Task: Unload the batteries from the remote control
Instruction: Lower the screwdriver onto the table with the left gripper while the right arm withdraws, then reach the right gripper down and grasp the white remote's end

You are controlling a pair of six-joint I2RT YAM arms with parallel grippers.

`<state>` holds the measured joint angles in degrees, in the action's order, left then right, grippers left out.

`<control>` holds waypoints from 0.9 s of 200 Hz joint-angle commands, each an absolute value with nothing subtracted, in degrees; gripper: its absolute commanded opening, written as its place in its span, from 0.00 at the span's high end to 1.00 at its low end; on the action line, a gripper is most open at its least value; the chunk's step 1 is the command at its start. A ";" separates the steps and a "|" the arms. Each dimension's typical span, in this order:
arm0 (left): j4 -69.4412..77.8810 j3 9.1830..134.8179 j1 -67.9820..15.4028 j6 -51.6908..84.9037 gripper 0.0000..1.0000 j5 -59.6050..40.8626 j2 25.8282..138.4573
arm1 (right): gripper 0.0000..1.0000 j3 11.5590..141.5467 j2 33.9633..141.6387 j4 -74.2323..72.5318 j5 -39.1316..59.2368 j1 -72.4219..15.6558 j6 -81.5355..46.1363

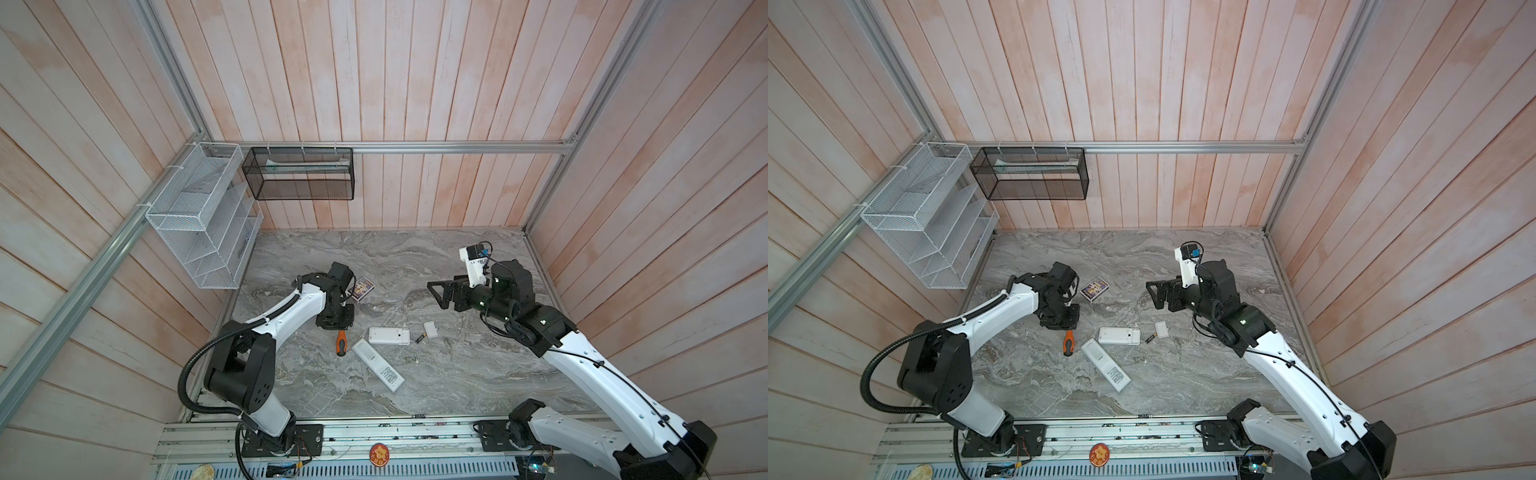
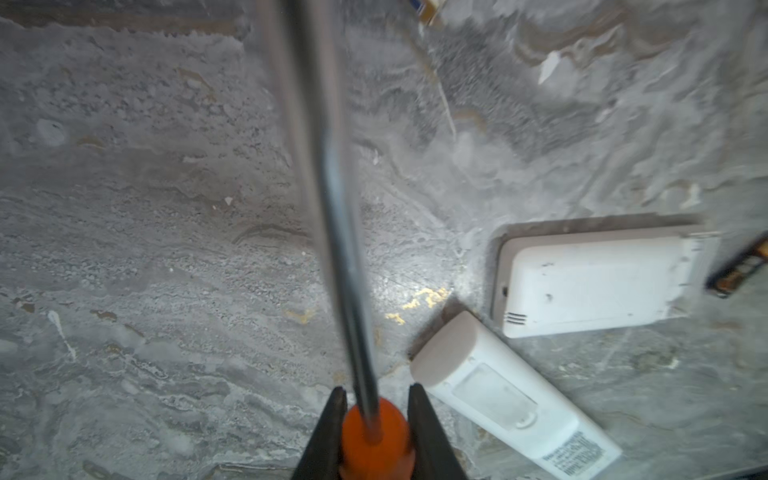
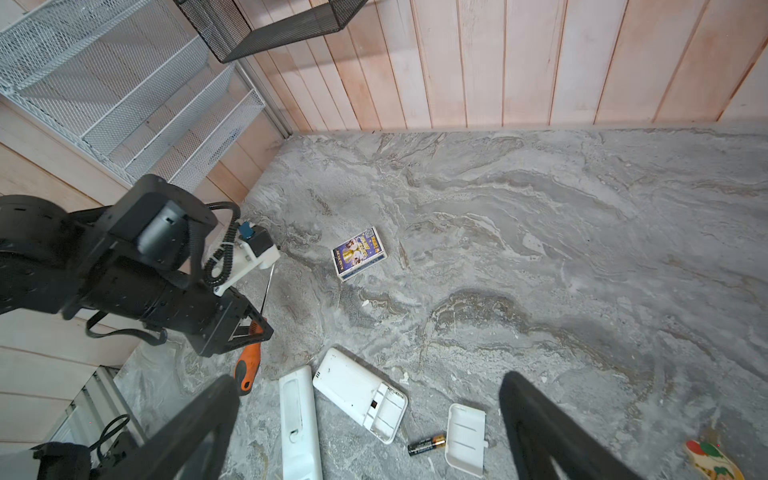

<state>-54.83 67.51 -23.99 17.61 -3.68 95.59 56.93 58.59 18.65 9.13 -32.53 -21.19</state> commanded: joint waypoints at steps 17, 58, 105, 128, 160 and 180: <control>-55.14 70.74 -23.42 13.48 1.00 -0.35 101.09 | 0.02 55.04 57.18 21.14 10.37 -32.27 -20.79; -54.07 71.29 -23.29 12.66 1.00 -0.26 103.96 | 0.02 55.69 59.16 21.48 10.74 -32.33 -20.22; -53.22 69.96 -22.94 12.04 0.89 -0.97 104.59 | 0.02 55.61 60.86 20.80 11.24 -32.29 -20.51; -52.76 69.12 -22.76 11.78 0.78 -1.30 104.47 | 0.02 55.56 61.08 20.73 11.40 -32.30 -20.85; -52.08 68.39 -22.52 11.68 0.67 -3.16 103.41 | 0.02 55.99 61.58 22.31 11.88 -32.34 -20.99; -51.53 68.01 -22.40 11.69 0.58 -4.67 102.38 | 0.02 56.80 62.77 24.39 13.29 -32.33 -20.39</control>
